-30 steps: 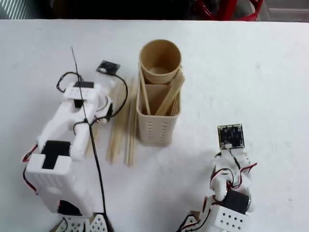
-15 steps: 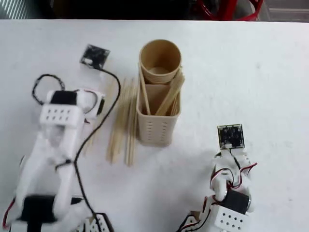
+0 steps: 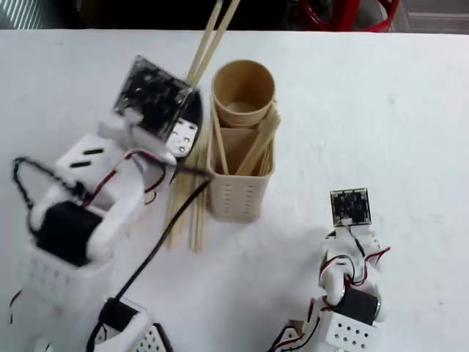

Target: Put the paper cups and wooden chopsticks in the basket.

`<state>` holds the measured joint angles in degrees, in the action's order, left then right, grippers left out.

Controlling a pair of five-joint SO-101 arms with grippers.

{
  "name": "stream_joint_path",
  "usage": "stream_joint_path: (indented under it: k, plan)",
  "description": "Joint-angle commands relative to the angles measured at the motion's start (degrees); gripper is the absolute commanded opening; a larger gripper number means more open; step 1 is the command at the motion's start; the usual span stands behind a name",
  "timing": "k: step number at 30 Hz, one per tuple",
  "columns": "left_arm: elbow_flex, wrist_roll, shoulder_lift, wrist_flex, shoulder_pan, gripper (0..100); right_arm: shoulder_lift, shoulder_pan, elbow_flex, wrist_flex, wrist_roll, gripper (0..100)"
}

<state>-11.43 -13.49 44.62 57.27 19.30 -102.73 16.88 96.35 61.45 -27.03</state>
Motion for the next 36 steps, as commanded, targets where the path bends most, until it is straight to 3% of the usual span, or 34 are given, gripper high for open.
stream_joint_path:
  k: [1,14,36]
  plan:
    - [7.5,-0.3,1.0,-6.9,5.4,2,-0.3,0.5,0.5,0.2,-0.1,1.8]
    - [7.5,-0.4,-13.1,-15.8,14.5,2,-0.3,0.5,0.5,0.1,-0.1,1.8]
    - [3.5,-0.2,-13.5,-16.3,14.0,9,-0.3,0.4,0.5,0.0,-0.1,1.8]
